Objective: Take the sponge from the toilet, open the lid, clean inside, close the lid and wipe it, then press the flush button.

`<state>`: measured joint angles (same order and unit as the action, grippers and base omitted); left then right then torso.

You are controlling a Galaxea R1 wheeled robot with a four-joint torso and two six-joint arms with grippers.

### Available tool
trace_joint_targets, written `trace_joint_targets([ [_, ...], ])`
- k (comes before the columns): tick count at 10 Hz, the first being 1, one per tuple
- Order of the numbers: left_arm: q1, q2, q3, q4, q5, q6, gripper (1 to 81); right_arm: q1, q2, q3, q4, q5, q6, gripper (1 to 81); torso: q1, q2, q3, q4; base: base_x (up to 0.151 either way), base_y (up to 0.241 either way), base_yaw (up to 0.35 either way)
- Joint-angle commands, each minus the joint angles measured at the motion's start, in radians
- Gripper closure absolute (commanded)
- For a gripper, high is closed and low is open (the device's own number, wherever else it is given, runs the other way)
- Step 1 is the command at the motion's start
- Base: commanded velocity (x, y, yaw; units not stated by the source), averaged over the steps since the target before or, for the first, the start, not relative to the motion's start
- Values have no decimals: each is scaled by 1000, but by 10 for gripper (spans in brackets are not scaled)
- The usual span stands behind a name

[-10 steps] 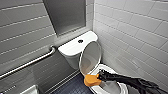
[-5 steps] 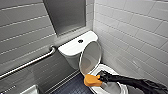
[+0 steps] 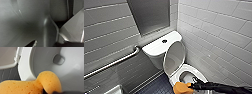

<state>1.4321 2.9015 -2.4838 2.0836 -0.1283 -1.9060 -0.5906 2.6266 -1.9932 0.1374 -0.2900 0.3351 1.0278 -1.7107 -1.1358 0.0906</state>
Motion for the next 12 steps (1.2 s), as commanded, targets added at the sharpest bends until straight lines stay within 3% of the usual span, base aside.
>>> trace_joint_targets([
  [1,6,-10,6,6,22,2,10,48,-89,90,13,-98,1,811,0,0,0,0,0,0,0],
  [5,5,-2,6,9,22,4,10,2,-312,283,17,-67,1,811,0,0,0,0,0,0,0],
  [12,5,-7,9,9,21,4,10,-133,-624,452,16,-5,-1,811,0,0,0,0,0,0,0],
])
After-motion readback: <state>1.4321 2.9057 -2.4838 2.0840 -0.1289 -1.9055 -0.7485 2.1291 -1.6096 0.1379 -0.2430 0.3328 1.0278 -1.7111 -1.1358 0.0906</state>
